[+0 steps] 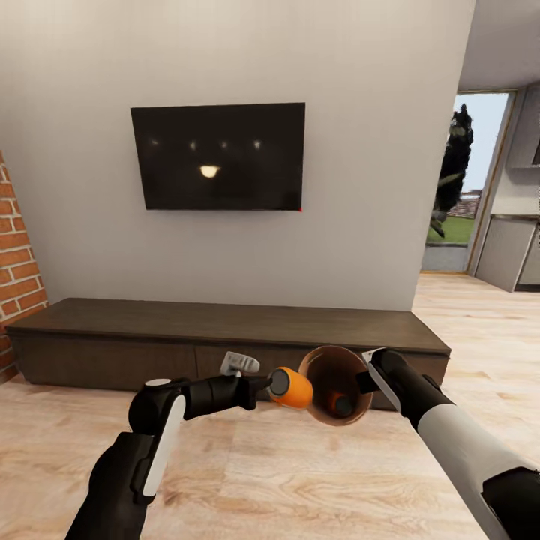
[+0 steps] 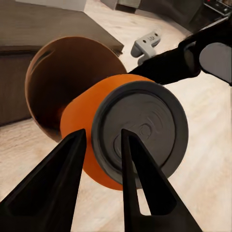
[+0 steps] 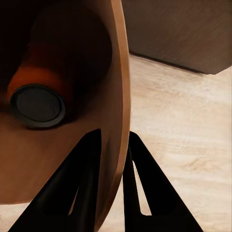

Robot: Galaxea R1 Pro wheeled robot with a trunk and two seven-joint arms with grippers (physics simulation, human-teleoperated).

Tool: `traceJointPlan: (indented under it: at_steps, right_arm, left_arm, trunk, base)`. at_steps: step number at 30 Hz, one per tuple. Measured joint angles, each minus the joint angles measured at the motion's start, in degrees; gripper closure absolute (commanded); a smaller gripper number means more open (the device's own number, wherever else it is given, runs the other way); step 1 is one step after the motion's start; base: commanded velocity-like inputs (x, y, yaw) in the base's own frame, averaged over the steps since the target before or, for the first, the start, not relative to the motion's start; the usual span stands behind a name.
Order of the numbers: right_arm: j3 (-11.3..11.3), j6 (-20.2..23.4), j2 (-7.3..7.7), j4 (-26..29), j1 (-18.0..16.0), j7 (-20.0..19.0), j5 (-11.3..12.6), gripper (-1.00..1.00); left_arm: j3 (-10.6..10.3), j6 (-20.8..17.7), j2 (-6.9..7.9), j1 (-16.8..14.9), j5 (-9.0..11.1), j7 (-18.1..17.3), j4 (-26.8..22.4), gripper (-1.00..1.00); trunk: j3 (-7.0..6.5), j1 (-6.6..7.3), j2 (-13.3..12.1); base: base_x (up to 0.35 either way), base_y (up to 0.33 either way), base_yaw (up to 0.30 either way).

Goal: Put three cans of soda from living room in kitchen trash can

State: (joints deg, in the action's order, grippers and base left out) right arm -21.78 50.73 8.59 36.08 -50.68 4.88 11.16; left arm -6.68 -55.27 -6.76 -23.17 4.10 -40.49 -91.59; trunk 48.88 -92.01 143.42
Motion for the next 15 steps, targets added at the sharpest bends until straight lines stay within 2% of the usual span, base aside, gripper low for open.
traceJointPlan:
  at_steps: [2,6,15]
  right_arm:
    - [-0.39,-0.04,-0.28,-0.32,0.01,0.12,0.58,1.00]
    - [-0.79,0.00,-0.66,-0.58,0.01,0.29,0.10,1.00]
    - [-0.96,-0.02,-1.87,-0.72,0.09,0.36,0.13,1.00]
  left_arm:
    - [0.00,0.00,-0.12,-0.72,-0.10,0.00,0.00,1.00]
    - [0.00,0.02,-0.69,-1.66,-0.11,0.10,0.00,1.00]
    - [-0.25,0.35,-1.43,-2.04,1.79,0.65,0.10,1.00]
  trunk:
    - [-0.44,0.05,-0.03]
    - [-0.44,0.04,-0.04]
    - [-0.45,0.04,-0.04]
  base:
    - [0.000,0.000,0.000]
    - [0.000,0.000,0.000]
    - [0.000,0.000,0.000]
